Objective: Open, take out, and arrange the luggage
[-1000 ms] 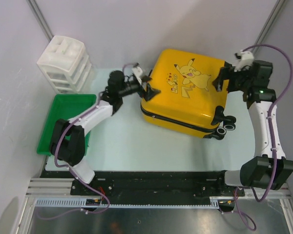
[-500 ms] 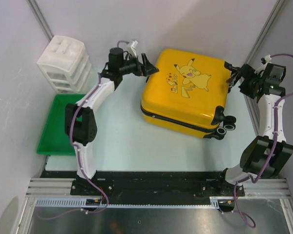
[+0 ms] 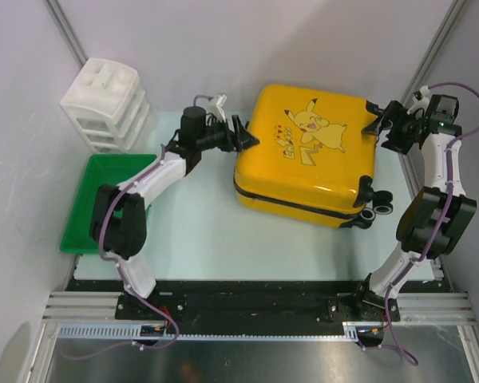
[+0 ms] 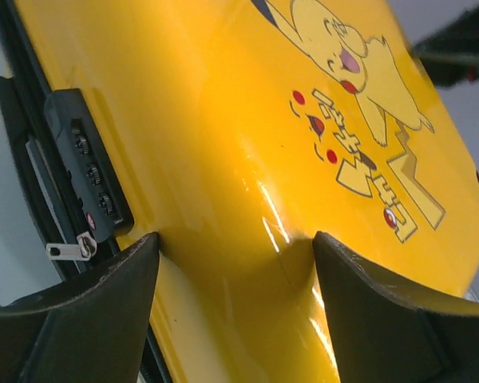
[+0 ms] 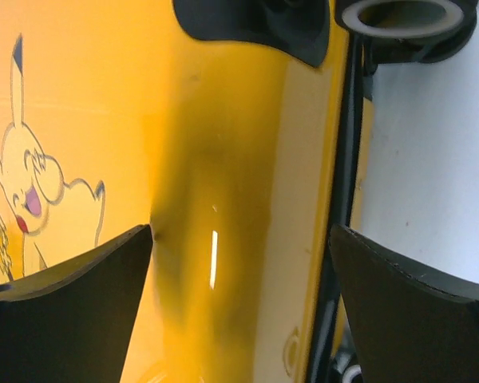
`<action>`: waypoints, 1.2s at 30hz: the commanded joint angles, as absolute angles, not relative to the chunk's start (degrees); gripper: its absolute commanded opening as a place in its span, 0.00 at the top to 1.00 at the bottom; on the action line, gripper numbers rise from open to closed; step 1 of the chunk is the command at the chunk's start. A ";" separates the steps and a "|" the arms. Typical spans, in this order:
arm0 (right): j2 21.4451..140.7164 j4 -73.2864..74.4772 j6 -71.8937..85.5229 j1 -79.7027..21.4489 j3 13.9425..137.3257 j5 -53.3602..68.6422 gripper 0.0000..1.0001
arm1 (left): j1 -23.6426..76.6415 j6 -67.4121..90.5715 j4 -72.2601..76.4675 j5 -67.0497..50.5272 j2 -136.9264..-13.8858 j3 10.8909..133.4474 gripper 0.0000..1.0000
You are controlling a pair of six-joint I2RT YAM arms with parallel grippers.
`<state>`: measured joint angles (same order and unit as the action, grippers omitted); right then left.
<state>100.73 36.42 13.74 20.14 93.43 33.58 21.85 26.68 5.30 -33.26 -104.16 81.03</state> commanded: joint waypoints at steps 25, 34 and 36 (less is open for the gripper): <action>119.79 53.85 -8.15 8.09 127.76 43.61 0.14 | 24.78 6.52 2.54 -32.44 -63.37 39.47 0.29; 109.61 55.74 -14.76 7.91 124.03 27.89 0.09 | 35.75 0.18 19.49 -21.73 -64.68 31.99 0.51; 104.89 53.97 -14.68 7.82 119.39 23.67 0.07 | 37.61 0.70 20.48 -18.47 -66.17 32.52 0.57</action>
<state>116.38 52.62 -13.32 8.93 124.25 30.81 33.65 4.64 10.52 -27.14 -64.25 32.29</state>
